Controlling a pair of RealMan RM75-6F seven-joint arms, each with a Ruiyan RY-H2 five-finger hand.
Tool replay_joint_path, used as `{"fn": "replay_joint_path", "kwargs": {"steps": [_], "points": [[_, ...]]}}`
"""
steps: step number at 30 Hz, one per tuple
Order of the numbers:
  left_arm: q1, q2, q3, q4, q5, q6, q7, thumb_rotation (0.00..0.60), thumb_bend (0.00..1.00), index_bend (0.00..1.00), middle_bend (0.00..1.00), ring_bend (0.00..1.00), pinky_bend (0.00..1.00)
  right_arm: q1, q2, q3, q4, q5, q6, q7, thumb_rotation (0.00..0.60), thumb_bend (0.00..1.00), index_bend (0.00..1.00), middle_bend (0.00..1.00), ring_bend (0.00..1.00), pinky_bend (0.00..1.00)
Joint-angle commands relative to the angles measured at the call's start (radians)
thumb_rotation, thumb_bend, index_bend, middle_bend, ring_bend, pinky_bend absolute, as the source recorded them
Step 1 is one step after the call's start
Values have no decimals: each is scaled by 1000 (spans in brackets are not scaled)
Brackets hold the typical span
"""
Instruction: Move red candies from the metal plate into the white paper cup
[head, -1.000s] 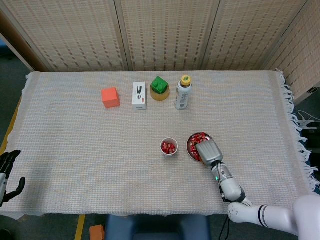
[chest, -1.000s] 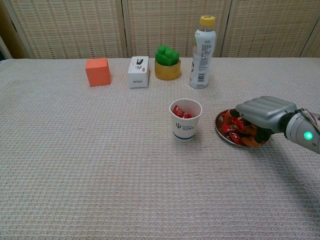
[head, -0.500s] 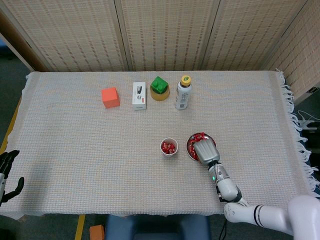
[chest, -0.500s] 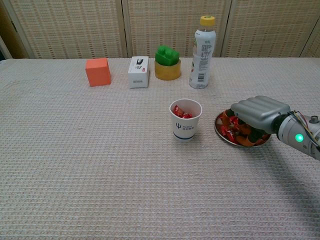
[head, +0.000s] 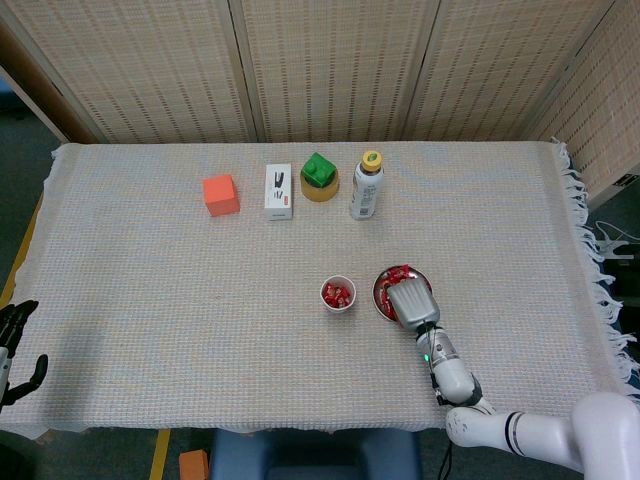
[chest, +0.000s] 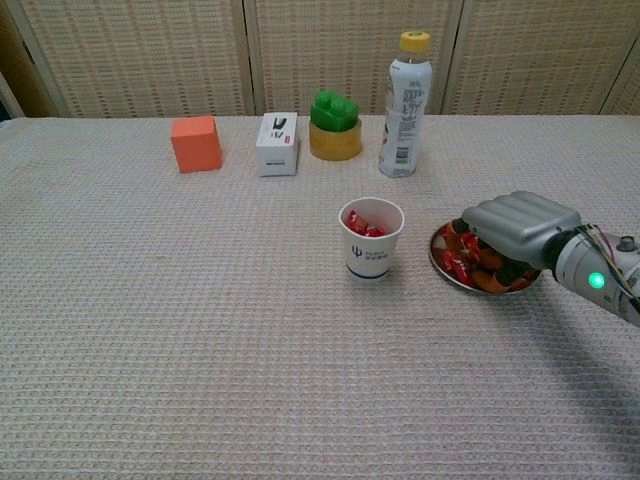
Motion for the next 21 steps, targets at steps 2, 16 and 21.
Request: {"fn": "replay_joint_path", "kwargs": {"steps": [2, 16, 21], "points": [[0, 0, 1, 0, 2, 1, 1, 600, 482, 0, 46, 4, 234, -5, 10, 9, -16, -10, 17, 10, 600, 252, 710, 856, 891, 1000], [1, -2, 1, -2, 2, 2, 7, 600, 482, 0, 46, 4, 234, -24, 62, 34, -84, -59, 60, 55, 600, 252, 714, 858, 893, 1000], [1, -1, 1, -2, 2, 3, 6, 600, 482, 0, 46, 4, 234, -26, 71, 42, -99, -66, 64, 65, 600, 253, 714, 858, 893, 1000]]}}
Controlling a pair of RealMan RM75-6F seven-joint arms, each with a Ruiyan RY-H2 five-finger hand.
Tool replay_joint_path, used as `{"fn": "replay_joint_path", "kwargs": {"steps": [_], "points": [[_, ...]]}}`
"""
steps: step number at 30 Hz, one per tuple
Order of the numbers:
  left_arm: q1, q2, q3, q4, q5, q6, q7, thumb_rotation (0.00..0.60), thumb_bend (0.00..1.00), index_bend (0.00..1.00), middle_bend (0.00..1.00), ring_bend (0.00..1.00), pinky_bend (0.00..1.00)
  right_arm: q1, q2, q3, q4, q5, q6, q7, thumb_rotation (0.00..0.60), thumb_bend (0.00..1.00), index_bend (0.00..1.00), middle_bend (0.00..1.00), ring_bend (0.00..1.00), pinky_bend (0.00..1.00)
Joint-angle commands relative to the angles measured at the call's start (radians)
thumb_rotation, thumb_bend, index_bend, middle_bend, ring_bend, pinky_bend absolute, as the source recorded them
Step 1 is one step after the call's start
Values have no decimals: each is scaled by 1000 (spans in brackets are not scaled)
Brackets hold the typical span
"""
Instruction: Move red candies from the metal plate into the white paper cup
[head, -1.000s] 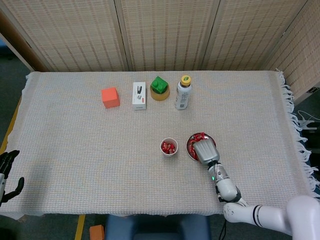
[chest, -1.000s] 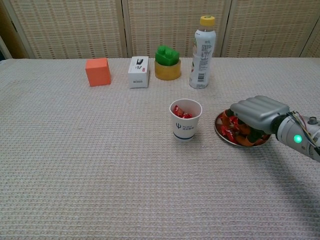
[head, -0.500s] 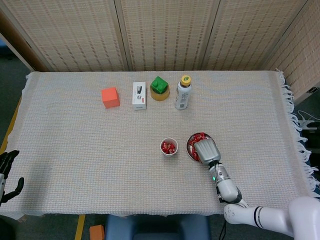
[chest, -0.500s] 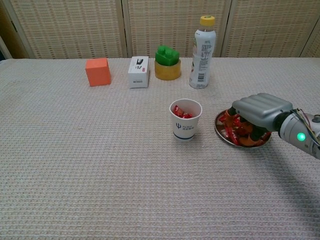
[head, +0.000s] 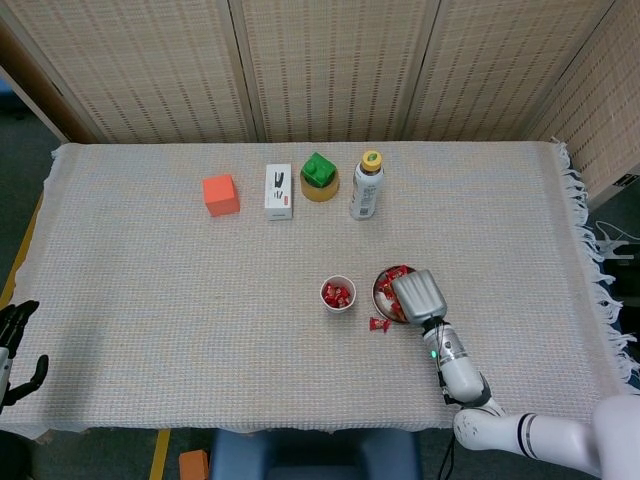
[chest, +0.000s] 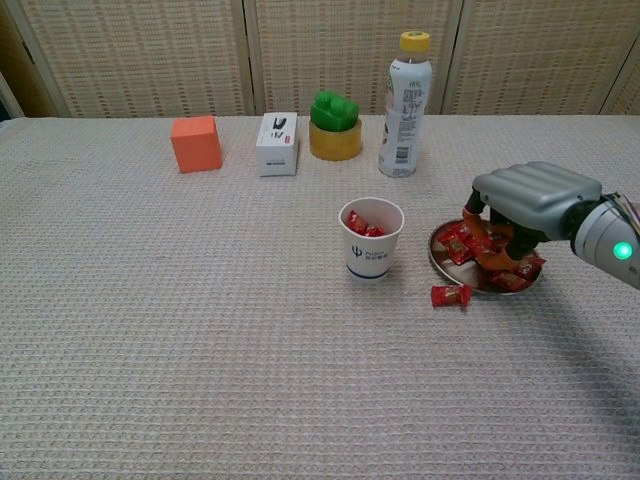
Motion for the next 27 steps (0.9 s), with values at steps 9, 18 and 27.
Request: {"fn": "replay_joint_path", "kwargs": {"steps": [9, 18, 27], "points": [[-2, -2, -1, -1, -4, -5, 7, 600, 482, 0, 46, 4, 234, 35, 10, 78, -118, -49, 32, 36, 600, 253, 705, 858, 893, 1000], [-1, 1, 0, 2, 1, -2, -6, 600, 482, 0, 47, 3, 234, 110, -78, 141, -126, 21, 42, -52, 600, 252, 663, 858, 893, 1000], [-2, 5, 0, 5, 1, -4, -21, 600, 481, 0, 46, 4, 234, 147, -144, 136, -39, 57, 7, -53, 600, 252, 531, 858, 892, 1000]]}}
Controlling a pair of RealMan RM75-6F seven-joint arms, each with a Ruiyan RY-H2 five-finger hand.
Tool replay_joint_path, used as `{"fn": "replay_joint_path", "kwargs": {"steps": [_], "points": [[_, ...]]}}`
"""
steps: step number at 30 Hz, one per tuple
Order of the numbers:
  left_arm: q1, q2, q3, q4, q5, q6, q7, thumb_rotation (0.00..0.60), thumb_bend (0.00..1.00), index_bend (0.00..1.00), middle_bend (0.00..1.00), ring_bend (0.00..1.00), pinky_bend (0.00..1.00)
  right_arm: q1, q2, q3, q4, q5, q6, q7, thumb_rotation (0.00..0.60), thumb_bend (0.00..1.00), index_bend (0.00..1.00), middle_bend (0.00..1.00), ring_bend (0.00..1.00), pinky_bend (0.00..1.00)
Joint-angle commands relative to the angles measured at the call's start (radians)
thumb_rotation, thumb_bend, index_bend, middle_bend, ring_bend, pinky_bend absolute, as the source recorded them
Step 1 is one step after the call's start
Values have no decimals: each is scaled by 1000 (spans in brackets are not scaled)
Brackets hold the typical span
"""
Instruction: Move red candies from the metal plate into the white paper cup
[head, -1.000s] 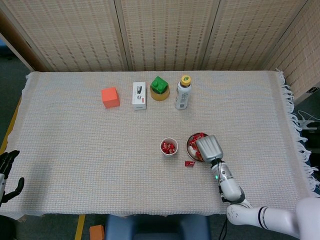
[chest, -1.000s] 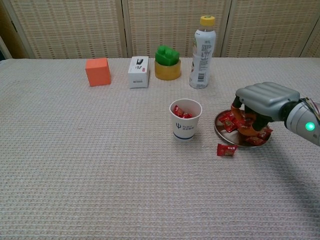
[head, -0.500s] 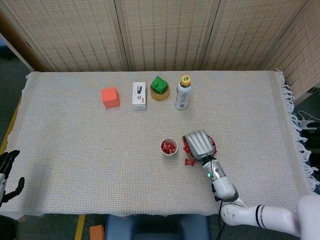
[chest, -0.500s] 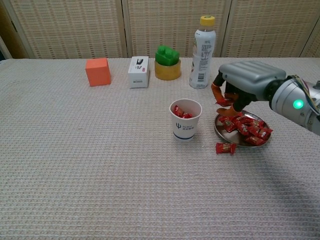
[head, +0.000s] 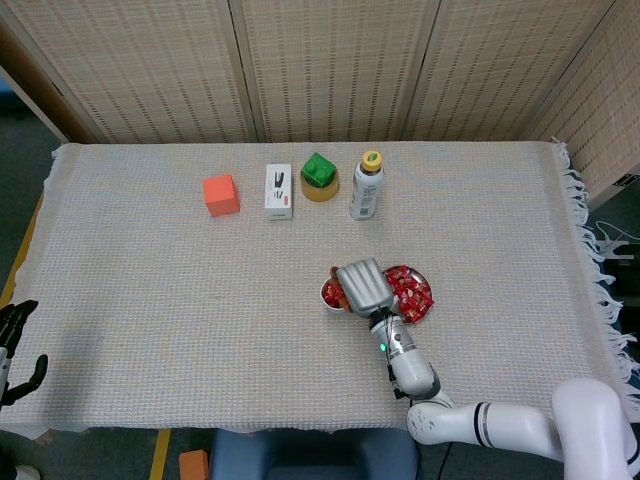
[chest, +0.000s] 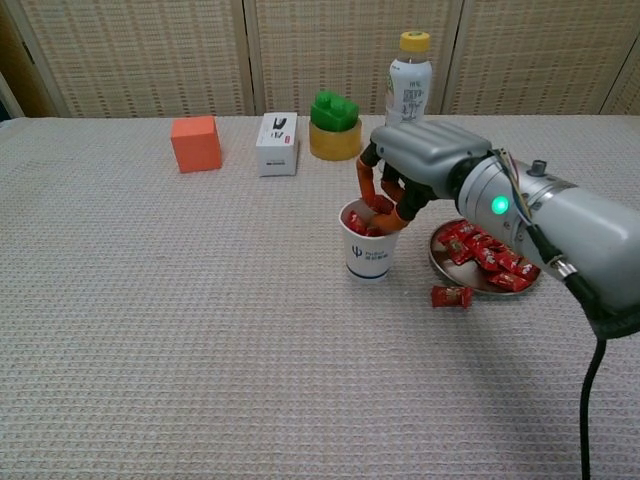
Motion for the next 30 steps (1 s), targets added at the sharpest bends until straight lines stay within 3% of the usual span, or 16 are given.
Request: {"fn": "replay_joint_path", "kwargs": {"steps": [1, 16, 23, 30], "points": [[0, 0, 0, 0, 0, 0, -1, 600, 481, 0, 46, 4, 234, 11, -13, 3, 17, 12, -13, 9, 600, 252, 520, 858, 892, 1000], [0, -2, 1, -3, 2, 0, 8, 600, 481, 0, 46, 4, 234, -9, 70, -26, -68, -12, -4, 36, 600, 252, 218, 858, 879, 1000], [0, -3, 0, -5, -2, 0, 14, 600, 482, 0, 47, 6, 234, 12, 37, -18, -37, 2, -28, 54, 600, 252, 123, 854, 844, 1000], [3, 3, 0, 0, -1, 5, -8, 600, 482, 0, 49, 10, 235, -9, 59, -47, -60, -64, -8, 104, 600, 252, 66, 665, 776, 1000]]}}
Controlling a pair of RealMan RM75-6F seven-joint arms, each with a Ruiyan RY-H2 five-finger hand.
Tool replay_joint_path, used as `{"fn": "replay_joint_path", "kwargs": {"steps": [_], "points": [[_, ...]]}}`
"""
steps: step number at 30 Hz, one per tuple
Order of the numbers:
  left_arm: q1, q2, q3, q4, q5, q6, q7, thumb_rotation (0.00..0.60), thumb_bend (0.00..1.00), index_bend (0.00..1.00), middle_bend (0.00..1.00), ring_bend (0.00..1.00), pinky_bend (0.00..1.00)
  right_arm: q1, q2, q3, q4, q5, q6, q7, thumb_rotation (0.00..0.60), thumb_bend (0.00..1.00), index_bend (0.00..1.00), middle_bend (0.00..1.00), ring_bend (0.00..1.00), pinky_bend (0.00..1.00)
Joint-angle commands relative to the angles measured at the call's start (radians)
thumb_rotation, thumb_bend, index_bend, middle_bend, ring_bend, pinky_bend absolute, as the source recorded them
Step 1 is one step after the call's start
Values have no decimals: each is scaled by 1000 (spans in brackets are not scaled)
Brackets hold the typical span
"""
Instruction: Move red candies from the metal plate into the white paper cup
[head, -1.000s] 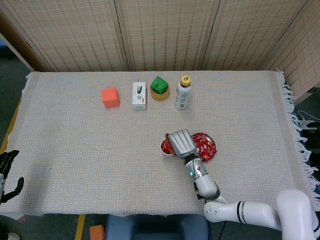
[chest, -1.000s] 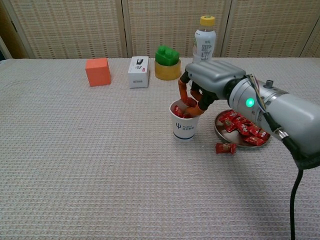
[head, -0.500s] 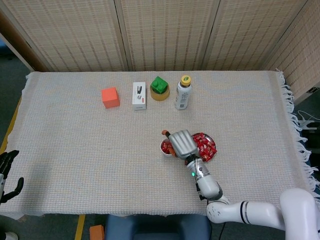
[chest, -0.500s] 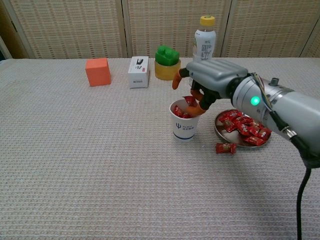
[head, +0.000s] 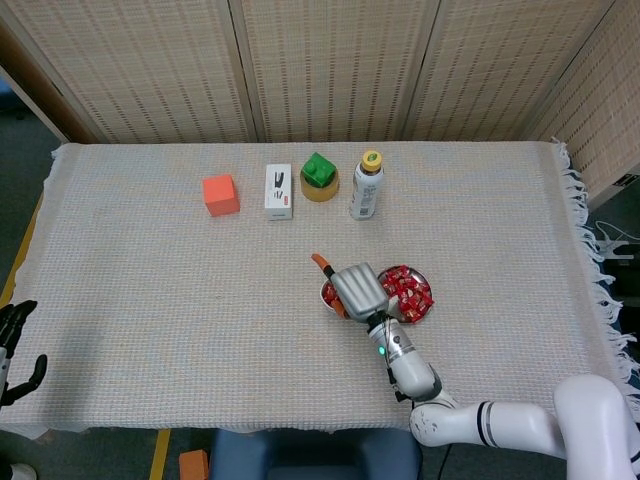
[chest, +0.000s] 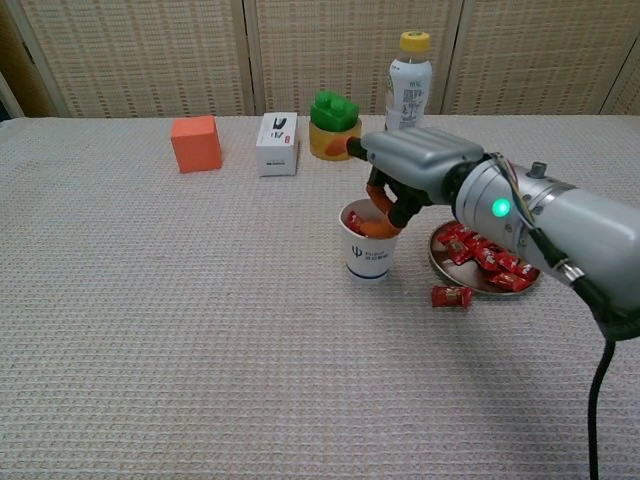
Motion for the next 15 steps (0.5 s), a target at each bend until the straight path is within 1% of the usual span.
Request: {"fn": "replay_joint_path", "kwargs": {"steps": [1, 6, 8, 10, 12, 13, 15], "points": [[1, 2, 1, 2, 2, 1, -6, 600, 482, 0, 48, 12, 235, -30, 38, -27, -37, -52, 29, 36, 600, 252, 65, 656, 775, 1000], [-1, -2, 2, 0, 4, -1, 7, 600, 482, 0, 49, 13, 235, -90, 130, -79, -93, -132, 71, 86, 600, 252, 63, 634, 774, 1000], [-2, -5, 3, -3, 2, -4, 20, 600, 481, 0, 49, 13, 235, -112, 172, -111, -108, -160, 76, 89, 600, 252, 67, 631, 774, 1000], [-1, -8, 2, -5, 1, -4, 30, 600, 482, 0, 49, 13, 235, -131, 210, -150, -117, -185, 71, 84, 600, 252, 107, 631, 774, 1000], [-1, -10, 2, -7, 0, -3, 36, 600, 482, 0, 49, 13, 235, -144, 238, -183, -121, -196, 61, 68, 600, 252, 172, 636, 774, 1000], [-1, -10, 2, -8, -1, -3, 38, 600, 482, 0, 49, 13, 235, -152, 249, -203, -119, -202, 57, 54, 600, 253, 203, 643, 774, 1000], [-2, -11, 1, -8, -3, -6, 42, 600, 481, 0, 49, 13, 235, -164, 253, -228, -109, -209, 53, 30, 600, 252, 232, 661, 775, 1000]]}}
